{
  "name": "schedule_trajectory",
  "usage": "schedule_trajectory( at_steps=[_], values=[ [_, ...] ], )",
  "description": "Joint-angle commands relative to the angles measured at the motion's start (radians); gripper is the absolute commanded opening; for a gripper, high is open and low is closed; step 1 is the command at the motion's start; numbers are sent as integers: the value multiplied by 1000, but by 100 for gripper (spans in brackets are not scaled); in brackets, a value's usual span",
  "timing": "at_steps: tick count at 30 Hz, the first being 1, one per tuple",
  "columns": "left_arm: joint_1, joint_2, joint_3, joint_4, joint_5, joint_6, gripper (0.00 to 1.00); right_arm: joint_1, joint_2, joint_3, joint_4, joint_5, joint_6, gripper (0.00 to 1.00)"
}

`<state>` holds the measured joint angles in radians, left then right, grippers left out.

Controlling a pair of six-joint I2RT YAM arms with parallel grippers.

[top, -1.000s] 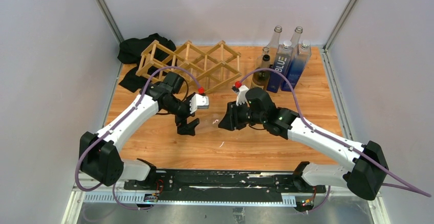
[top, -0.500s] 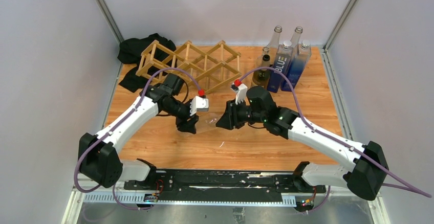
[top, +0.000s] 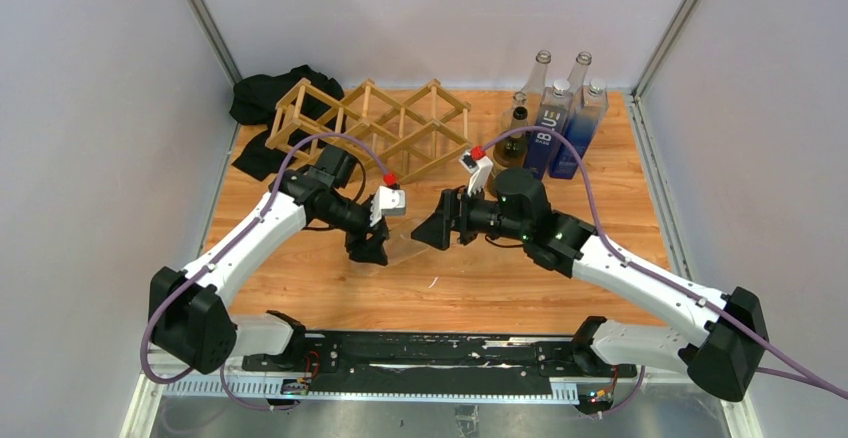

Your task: Take the wine bottle off the wine rack

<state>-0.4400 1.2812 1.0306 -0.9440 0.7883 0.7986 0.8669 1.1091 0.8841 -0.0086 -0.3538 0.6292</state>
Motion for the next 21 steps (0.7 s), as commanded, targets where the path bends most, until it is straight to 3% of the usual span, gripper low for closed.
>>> schedule_trajectory(
  at_steps=[1,11,13,15,19,21],
  values=[
    [-3,7,58,24,173,-99,0,19,-23,-28,80,72,32,86],
    [-3,12,134,22,368,-260,0,42,17,13,154,172,19,88],
    [-3,4,131,22,381,-272,0,47,30,26,171,166,14,85],
    [-3,-3,128,22,386,-282,0,52,43,41,186,153,11,76],
    [-3,-4,126,22,379,-295,1,61,55,55,191,131,-3,44],
    [-3,-3,128,24,365,-304,11,61,44,55,163,140,-14,22]
  ],
)
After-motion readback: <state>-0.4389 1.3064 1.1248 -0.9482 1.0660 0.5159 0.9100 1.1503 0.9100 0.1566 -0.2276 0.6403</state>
